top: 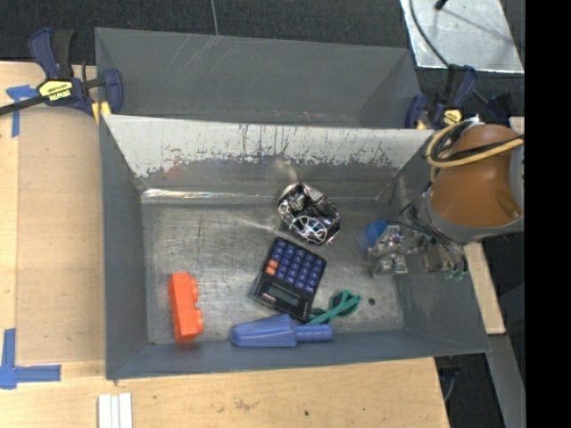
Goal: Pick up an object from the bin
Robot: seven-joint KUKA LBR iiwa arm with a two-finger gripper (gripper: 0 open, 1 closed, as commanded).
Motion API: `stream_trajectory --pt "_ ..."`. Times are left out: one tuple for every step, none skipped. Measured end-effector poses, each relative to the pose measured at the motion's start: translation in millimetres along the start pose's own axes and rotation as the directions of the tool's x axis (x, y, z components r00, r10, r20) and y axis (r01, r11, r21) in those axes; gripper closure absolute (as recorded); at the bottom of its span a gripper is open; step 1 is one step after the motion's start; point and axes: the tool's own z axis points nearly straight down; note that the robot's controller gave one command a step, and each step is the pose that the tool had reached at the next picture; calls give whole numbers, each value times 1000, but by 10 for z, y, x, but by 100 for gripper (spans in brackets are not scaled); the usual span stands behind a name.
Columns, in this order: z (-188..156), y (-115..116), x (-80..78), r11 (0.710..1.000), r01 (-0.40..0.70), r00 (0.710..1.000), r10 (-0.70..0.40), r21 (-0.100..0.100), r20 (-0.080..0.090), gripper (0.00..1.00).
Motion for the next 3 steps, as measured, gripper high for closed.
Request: stream_trajectory --pt "0 0 0 1000 0 1000 0 0 0 100" --pt "-235 68 47 998 66 998 -66 -4 -19 100" --pt "-884 0 91 987 162 987 -162 -7 -19 100"
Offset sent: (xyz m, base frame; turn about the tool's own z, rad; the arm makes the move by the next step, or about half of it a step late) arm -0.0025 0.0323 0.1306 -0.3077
